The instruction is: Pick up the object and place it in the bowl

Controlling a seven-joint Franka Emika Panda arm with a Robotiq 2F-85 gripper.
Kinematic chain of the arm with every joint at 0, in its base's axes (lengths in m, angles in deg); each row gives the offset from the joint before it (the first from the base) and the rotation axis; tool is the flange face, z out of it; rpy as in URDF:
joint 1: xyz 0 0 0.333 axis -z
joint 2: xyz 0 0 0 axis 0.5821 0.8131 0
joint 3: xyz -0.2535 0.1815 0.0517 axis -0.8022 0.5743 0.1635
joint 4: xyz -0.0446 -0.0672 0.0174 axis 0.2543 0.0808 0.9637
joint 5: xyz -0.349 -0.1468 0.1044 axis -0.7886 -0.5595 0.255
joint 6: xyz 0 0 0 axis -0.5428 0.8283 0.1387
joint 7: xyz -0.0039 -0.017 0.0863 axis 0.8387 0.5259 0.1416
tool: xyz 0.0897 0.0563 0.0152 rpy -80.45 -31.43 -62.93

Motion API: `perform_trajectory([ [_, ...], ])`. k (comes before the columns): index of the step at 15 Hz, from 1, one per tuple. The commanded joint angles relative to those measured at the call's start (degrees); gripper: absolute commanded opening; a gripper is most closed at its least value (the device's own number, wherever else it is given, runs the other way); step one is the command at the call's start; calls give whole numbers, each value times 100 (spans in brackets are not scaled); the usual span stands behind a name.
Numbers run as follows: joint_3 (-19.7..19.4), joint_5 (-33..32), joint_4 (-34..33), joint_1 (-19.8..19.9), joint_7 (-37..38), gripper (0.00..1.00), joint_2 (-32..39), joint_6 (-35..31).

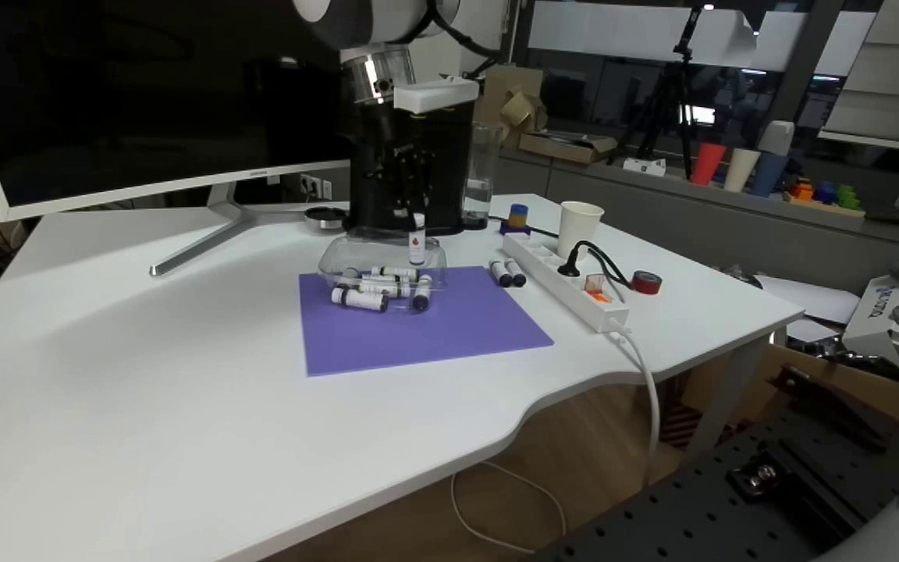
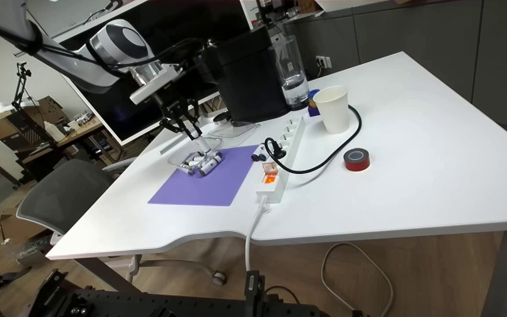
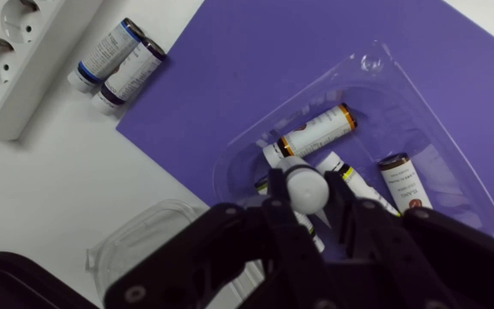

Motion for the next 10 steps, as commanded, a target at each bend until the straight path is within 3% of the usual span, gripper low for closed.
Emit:
perform_trajectory([
  [1, 121, 86, -288, 16, -186, 7, 221, 137],
  [10, 310, 398, -531, 41, -467, 7, 491, 552],
])
